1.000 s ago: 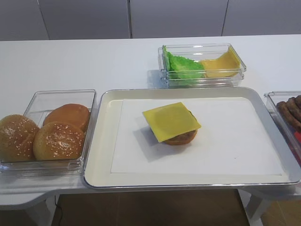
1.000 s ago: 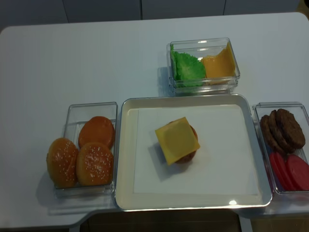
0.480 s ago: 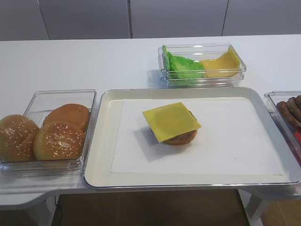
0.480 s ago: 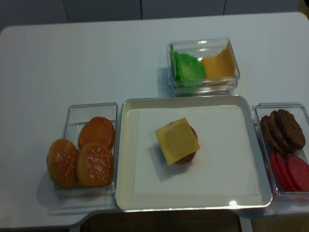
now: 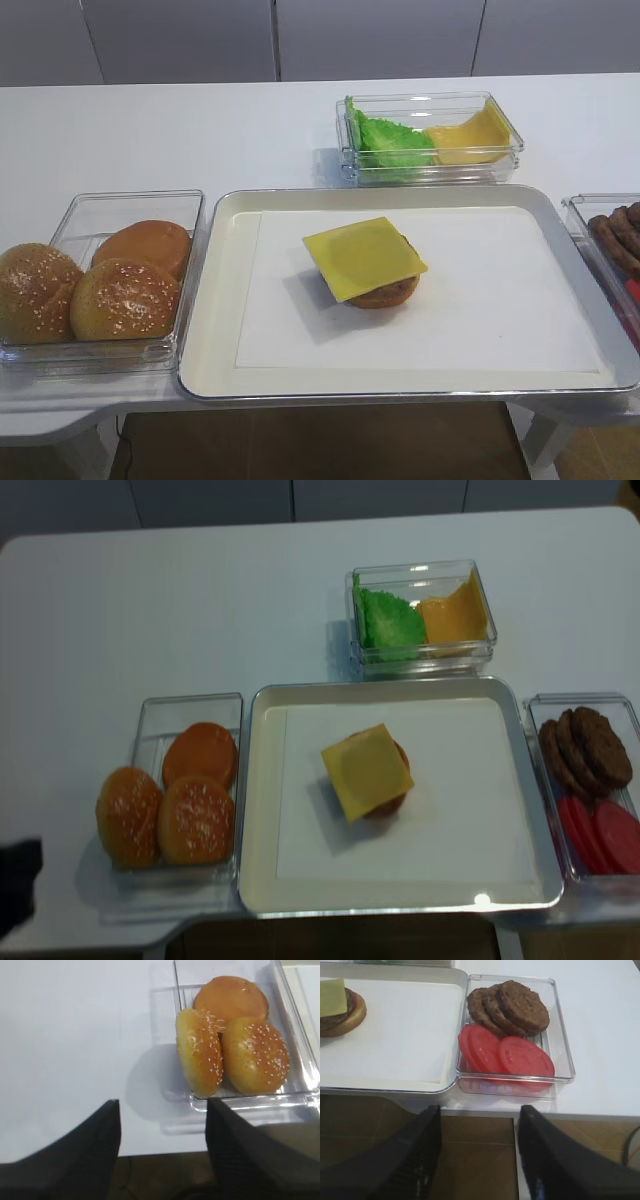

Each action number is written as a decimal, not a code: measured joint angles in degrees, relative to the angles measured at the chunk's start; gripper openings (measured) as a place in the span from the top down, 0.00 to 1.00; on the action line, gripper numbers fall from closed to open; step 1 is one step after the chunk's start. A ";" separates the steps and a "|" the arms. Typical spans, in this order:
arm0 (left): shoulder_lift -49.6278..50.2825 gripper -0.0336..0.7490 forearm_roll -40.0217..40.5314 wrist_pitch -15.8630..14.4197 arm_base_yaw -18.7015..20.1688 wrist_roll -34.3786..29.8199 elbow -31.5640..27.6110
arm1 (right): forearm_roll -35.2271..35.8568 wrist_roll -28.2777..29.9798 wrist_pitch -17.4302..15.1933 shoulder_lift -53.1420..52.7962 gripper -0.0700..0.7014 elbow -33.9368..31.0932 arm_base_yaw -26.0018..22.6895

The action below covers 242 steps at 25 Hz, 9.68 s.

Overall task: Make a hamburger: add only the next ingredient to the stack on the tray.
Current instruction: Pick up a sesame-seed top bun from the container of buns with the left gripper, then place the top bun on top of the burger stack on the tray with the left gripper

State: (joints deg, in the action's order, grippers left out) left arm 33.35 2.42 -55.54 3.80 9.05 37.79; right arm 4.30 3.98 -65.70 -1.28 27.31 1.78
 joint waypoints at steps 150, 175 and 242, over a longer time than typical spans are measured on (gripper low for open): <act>62.50 0.79 -92.97 2.65 18.71 -49.08 22.85 | 0.00 -0.10 0.00 0.00 0.42 0.00 0.00; 67.83 0.79 -94.18 0.23 18.31 -48.06 22.85 | 0.00 0.02 0.00 0.00 0.42 0.00 0.00; 67.96 0.39 -90.95 8.36 19.08 -51.05 21.58 | 0.00 -0.08 0.00 0.00 0.43 0.00 0.00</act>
State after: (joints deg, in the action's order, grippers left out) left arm 101.32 -88.53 -47.19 22.88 -42.00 59.36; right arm 4.30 3.91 -65.70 -1.28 27.31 1.78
